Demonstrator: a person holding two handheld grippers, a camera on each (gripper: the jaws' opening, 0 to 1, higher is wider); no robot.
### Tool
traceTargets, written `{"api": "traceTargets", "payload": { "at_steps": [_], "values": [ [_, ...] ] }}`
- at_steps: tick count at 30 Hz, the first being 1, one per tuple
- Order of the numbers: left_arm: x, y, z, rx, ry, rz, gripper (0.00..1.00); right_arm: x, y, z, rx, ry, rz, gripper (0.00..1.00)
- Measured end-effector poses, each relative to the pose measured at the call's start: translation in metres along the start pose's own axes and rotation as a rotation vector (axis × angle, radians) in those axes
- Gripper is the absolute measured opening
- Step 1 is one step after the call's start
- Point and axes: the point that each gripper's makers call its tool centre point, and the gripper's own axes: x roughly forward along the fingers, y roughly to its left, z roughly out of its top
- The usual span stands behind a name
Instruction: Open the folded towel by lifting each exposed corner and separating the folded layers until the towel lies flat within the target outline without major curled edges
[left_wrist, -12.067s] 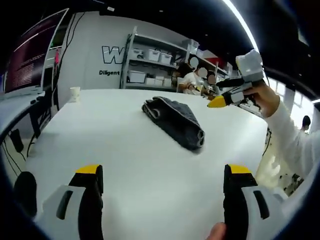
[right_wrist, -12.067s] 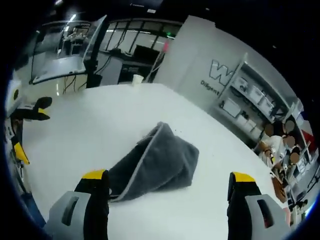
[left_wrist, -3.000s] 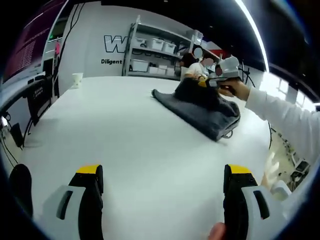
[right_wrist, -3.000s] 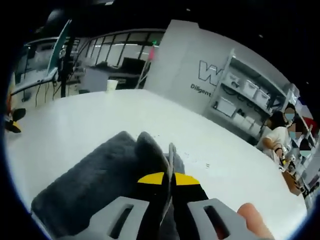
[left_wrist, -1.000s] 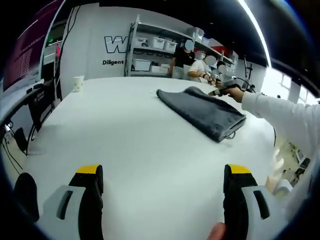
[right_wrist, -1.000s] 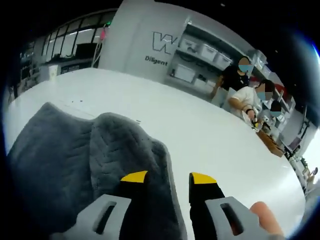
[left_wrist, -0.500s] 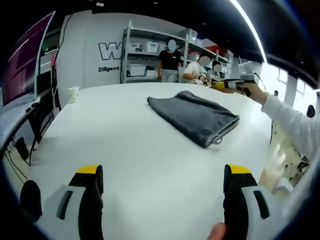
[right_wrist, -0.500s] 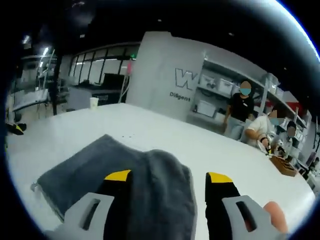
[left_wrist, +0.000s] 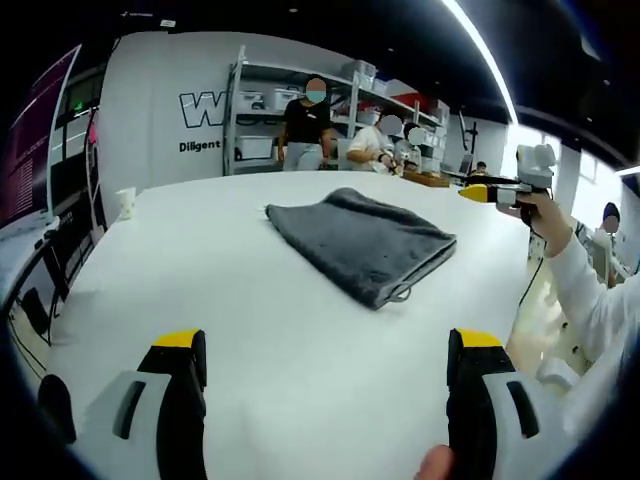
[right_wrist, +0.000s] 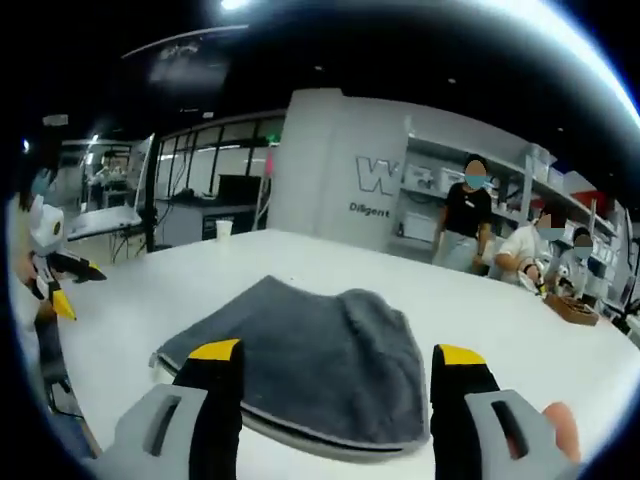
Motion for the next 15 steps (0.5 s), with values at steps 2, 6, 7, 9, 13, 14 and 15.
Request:
{"api": "traceTargets", "payload": {
  "at_steps": [2, 6, 7, 9, 13, 14, 15],
  "values": [
    [0.000, -0.003, 0.000, 0.004, 0.005, -0.002, 1.00, -0.014, 0.002, -0.016, 0.031, 0.041, -0.009, 0.85],
    [0.001, -0.007, 0.001, 0.010, 0.009, -0.006, 1.00, -0.030, -0.001, -0.032, 0.047, 0.078, -0.037, 0.99],
    [0.002, -0.007, 0.001, 0.011, 0.012, -0.004, 1.00, -0.035, -0.002, -0.035, 0.056, 0.087, -0.042, 0.99],
    [0.003, -0.008, 0.000, 0.014, 0.018, -0.004, 1.00, -0.043, -0.005, -0.035, 0.076, 0.070, -0.053, 0.99],
    [0.004, -0.013, 0.001, 0.021, 0.025, -0.015, 1.00, -0.057, -0.002, -0.038, 0.102, 0.050, -0.044, 0.99],
    [0.004, -0.014, 0.001, 0.023, 0.025, -0.019, 1.00, -0.059, -0.001, -0.039, 0.104, 0.051, -0.041, 0.99],
    [0.005, -0.016, 0.001, 0.025, 0.024, -0.023, 1.00, -0.062, 0.001, -0.041, 0.104, 0.057, -0.033, 0.99]
  ]
}}
